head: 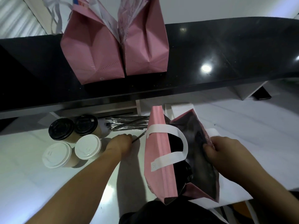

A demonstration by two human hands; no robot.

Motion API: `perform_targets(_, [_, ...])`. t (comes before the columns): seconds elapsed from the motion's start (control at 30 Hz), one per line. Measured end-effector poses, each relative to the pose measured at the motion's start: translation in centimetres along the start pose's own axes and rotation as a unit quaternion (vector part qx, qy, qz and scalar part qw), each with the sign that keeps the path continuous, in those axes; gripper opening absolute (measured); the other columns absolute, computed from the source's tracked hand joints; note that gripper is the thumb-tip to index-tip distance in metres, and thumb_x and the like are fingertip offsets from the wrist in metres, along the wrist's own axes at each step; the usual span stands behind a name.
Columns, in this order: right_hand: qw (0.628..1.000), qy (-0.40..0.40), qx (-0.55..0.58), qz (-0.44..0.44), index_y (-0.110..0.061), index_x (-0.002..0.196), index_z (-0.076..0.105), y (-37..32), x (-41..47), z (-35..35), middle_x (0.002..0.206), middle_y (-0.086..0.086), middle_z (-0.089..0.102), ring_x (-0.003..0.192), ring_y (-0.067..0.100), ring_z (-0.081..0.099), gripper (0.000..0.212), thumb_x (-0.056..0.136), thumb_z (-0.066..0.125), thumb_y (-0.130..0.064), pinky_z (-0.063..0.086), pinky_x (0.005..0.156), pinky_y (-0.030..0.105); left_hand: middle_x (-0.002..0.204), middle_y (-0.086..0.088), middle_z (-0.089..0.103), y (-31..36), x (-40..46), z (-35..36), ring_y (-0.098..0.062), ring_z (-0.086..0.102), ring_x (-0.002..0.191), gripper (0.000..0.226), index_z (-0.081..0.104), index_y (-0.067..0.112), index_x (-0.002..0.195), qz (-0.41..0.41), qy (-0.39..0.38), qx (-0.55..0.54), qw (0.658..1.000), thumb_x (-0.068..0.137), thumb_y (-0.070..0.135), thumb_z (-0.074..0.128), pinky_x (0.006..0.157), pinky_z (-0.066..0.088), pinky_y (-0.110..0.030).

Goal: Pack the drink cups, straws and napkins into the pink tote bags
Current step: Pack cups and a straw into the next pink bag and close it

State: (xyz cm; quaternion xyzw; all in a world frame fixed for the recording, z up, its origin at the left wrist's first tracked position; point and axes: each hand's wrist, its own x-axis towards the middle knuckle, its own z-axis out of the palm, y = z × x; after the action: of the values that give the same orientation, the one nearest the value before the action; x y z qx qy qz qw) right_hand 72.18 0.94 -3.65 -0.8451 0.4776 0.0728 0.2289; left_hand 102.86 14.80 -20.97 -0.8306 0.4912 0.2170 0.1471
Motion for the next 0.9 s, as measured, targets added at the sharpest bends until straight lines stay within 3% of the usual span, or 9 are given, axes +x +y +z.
perform_targets(0.07, [1.000, -0.004, -0.003, -0.009, -0.020, 0.070, 0.058, 0.2, 0.0, 0.0, 0.059, 0.002, 0.061, 0.057, 0.016, 0.059, 0.035, 0.101, 0.051, -0.034, 0.036, 0.047, 0.029, 0.124, -0.011, 0.069, 0.1, -1.1, -0.4, -0.030, 0.066, 0.115, 0.030, 0.062, 0.014, 0.129, -0.022, 0.003, -0.059, 0.998, 0.101, 0.015, 0.050, 0.093, 0.053, -0.038])
perform_targets(0.17, [1.000, -0.019, -0.007, -0.016, -0.024, 0.075, 0.061, 0.3, 0.1, -0.1, 0.065, -0.002, 0.064, 0.060, 0.013, 0.059, 0.033, 0.102, 0.049, -0.037, 0.039, 0.049, 0.028, 0.093, -0.005, 0.070, 0.3, -3.3, -1.7, -0.027, 0.065, 0.085, 0.005, 0.064, 0.021, 0.092, -0.072, 0.044, -0.181, 0.980, 0.092, 0.023, 0.059, 0.065, 0.046, -0.030])
perform_targets(0.2, [1.000, -0.023, -0.008, -0.016, -0.024, 0.077, 0.062, 0.3, 0.1, -0.2, 0.068, -0.003, 0.065, 0.062, 0.013, 0.060, 0.033, 0.102, 0.047, -0.038, 0.043, 0.052, 0.030, 0.085, -0.002, 0.068, 0.3, -4.2, -2.2, -0.024, 0.063, 0.076, 0.008, 0.061, 0.024, 0.084, -0.087, 0.064, -0.226, 0.968, 0.091, 0.027, 0.063, 0.058, 0.042, -0.028])
perform_targets(0.3, [0.999, -0.014, -0.007, -0.029, -0.019, 0.075, 0.063, 0.5, -0.2, -0.5, 0.067, 0.000, 0.066, 0.063, 0.017, 0.062, 0.036, 0.100, 0.047, -0.039, 0.054, 0.060, 0.037, 0.076, 0.006, 0.070, 0.3, -7.6, -4.0, -0.020, 0.067, 0.074, 0.012, 0.063, 0.027, 0.080, -0.115, 0.131, -0.333, 0.927, 0.087, 0.024, 0.073, 0.057, 0.041, -0.026])
perform_targets(0.43, [0.999, 0.005, 0.006, -0.046, -0.018, 0.073, 0.064, 0.8, -0.7, -0.6, 0.065, 0.000, 0.067, 0.061, 0.017, 0.063, 0.036, 0.097, 0.050, -0.041, 0.058, 0.063, 0.042, 0.073, 0.011, 0.076, 1.4, -13.0, -8.3, -0.007, 0.072, 0.065, 0.012, 0.072, 0.027, 0.082, -0.119, 0.237, -0.476, 0.838, 0.085, 0.016, 0.075, 0.062, 0.055, -0.027])
perform_targets(0.6, [0.998, -0.002, 0.018, -0.057, -0.024, 0.078, 0.065, 0.8, -0.7, -0.7, 0.072, -0.007, 0.071, 0.063, 0.013, 0.065, 0.030, 0.096, 0.051, -0.043, 0.059, 0.064, 0.038, 0.082, -0.001, 0.079, 5.6, -18.5, -15.2, -0.015, 0.078, 0.073, 0.018, 0.078, 0.027, 0.090, -0.036, 0.316, -0.634, 0.705, 0.087, 0.009, 0.082, 0.064, 0.061, -0.022])
perform_targets(0.73, [0.997, 0.000, 0.017, -0.072, -0.023, 0.072, 0.062, 0.8, -0.7, -1.0, 0.068, -0.006, 0.070, 0.061, 0.013, 0.064, 0.034, 0.095, 0.050, -0.045, 0.055, 0.057, 0.035, 0.083, -0.003, 0.078, 10.7, -18.8, -17.2, -0.018, 0.078, 0.074, 0.017, 0.075, 0.020, 0.093, 0.013, 0.284, -0.652, 0.703, 0.087, 0.004, 0.080, 0.065, 0.064, -0.031])
perform_targets(0.83, [0.996, -0.001, 0.017, -0.084, -0.021, 0.074, 0.063, 0.9, -0.9, -1.4, 0.072, -0.001, 0.073, 0.062, 0.017, 0.065, 0.036, 0.096, 0.048, -0.044, 0.057, 0.059, 0.038, 0.084, -0.006, 0.076, 14.0, -17.1, -16.8, -0.031, 0.077, 0.080, 0.011, 0.071, 0.019, 0.092, 0.003, 0.257, -0.605, 0.754, 0.087, 0.011, 0.077, 0.077, 0.064, -0.053])
perform_targets(0.9, [0.996, 0.002, 0.013, -0.092, -0.019, 0.078, 0.065, 1.0, -1.0, -1.6, 0.077, 0.001, 0.073, 0.066, 0.020, 0.066, 0.036, 0.097, 0.047, -0.043, 0.058, 0.063, 0.041, 0.081, -0.003, 0.075, 15.6, -15.9, -16.1, -0.030, 0.076, 0.079, 0.009, 0.070, 0.023, 0.090, -0.010, 0.230, -0.568, 0.790, 0.086, 0.017, 0.075, 0.079, 0.063, -0.054])
